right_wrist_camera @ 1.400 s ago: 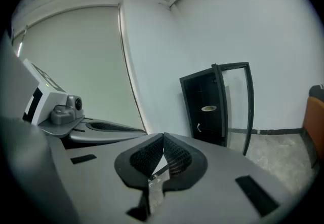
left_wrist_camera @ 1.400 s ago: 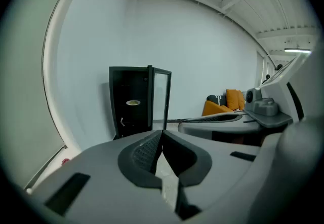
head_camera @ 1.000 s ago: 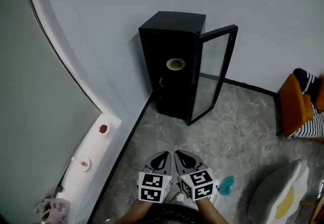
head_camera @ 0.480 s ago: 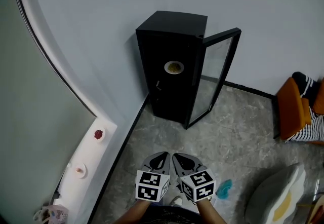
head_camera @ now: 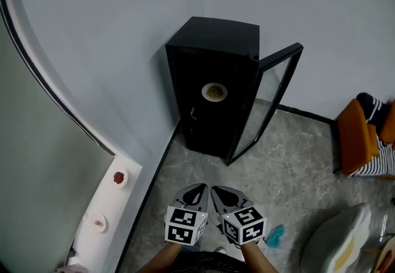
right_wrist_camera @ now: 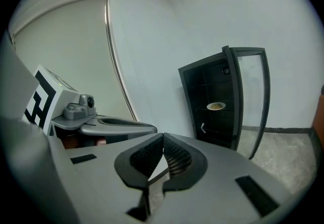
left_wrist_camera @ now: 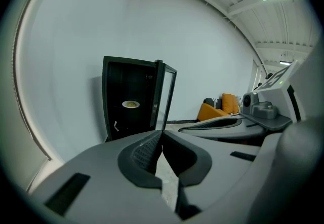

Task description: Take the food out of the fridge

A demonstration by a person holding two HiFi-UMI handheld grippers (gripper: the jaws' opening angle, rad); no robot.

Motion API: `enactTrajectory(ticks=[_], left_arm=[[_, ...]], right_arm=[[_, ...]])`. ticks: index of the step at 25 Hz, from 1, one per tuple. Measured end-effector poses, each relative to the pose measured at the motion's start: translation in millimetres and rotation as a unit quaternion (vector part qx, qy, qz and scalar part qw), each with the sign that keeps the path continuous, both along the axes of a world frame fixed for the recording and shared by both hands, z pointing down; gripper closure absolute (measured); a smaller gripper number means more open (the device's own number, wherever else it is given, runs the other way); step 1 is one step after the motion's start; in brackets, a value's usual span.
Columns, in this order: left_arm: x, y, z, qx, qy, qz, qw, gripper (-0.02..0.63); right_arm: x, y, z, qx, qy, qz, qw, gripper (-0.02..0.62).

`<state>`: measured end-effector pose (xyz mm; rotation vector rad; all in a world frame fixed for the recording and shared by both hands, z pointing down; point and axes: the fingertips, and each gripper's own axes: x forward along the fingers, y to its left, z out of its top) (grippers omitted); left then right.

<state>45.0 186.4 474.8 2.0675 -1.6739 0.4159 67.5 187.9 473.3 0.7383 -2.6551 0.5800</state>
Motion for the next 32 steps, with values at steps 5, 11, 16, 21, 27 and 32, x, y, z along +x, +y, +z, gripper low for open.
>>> enactTrajectory(ticks=[5,11,16,21,27,32], left_arm=[[-29,-24,-3,-0.003,0.005,0.01,0.9999,0.592],[-63,-54,-8,-0.001,0.012,0.029,0.9995,0.592],[-94,-74,-9,-0.001,0.014,0.035,0.9993,0.592],[-115,-91,-11,0.001,0.018,0.038,0.9991,0.592],[-118,-107,-9,0.003,0.027,0.049,0.9984,0.592],[-118,-127,-8,0.004,0.025,0.05,0.9984,0.592]], right_arm=[[-32,-23,-5,0.001,0.007,0.005,1.0,0.574],[-68,-55,-13,0.008,0.013,0.022,1.0,0.574],[-100,-76,-16,0.008,0.013,0.031,0.999,0.574],[-120,-91,-18,0.012,0.021,0.034,0.999,0.574],[-124,-107,-18,0.018,0.027,0.046,0.998,0.574],[-124,-125,-15,0.017,0.024,0.049,0.998,0.574]])
